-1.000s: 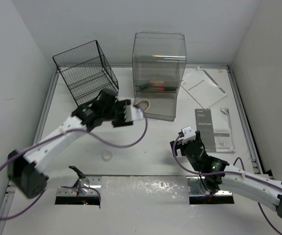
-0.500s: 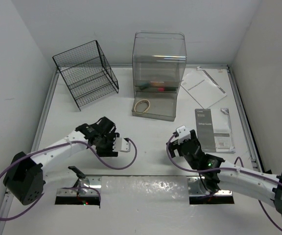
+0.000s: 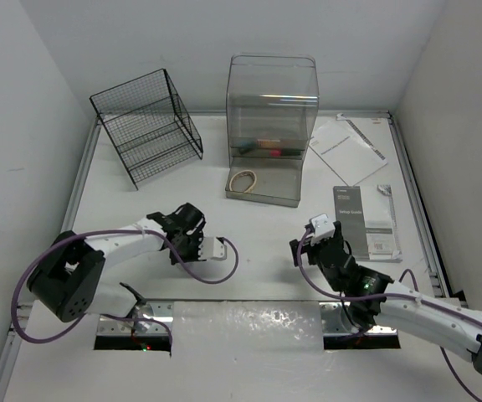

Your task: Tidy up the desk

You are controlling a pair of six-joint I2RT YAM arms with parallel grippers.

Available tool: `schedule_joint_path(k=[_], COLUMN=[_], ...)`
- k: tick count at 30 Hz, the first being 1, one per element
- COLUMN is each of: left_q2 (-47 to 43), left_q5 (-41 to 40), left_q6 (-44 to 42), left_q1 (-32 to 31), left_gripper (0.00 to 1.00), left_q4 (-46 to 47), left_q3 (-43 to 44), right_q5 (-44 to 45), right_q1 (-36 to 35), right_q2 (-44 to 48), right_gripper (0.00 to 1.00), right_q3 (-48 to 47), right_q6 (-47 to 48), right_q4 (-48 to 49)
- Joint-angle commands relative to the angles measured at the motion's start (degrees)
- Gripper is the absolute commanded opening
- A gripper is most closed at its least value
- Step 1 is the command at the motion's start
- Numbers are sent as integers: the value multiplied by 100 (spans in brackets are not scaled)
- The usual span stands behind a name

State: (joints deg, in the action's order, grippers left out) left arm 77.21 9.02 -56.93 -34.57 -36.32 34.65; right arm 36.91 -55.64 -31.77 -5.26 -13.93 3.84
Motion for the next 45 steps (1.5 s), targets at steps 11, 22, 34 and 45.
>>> schedule_joint_path(k=[11, 22, 34, 45], left_q2=[-101, 3200, 4794, 4857], left_q5=[1016, 92, -1095, -946], left_q6=[1907, 3285, 2775, 2766], left_q1=[38, -261, -920, -920], left_gripper=[0, 0, 7, 50], left_q4=[788, 1610, 1733, 1532], left_q3=[2096, 6049, 6826, 6809], right_q5=[1019, 1618, 1539, 1232], right_q1=[-35, -17, -9, -9], right_q2=[180, 267, 321, -391], right_gripper=[98, 99, 99, 99], right_q3=[-19, -125, 7, -327], right_q6=[-504, -1278, -1138, -1024], right_q4=[-549, -1420, -1228, -1218])
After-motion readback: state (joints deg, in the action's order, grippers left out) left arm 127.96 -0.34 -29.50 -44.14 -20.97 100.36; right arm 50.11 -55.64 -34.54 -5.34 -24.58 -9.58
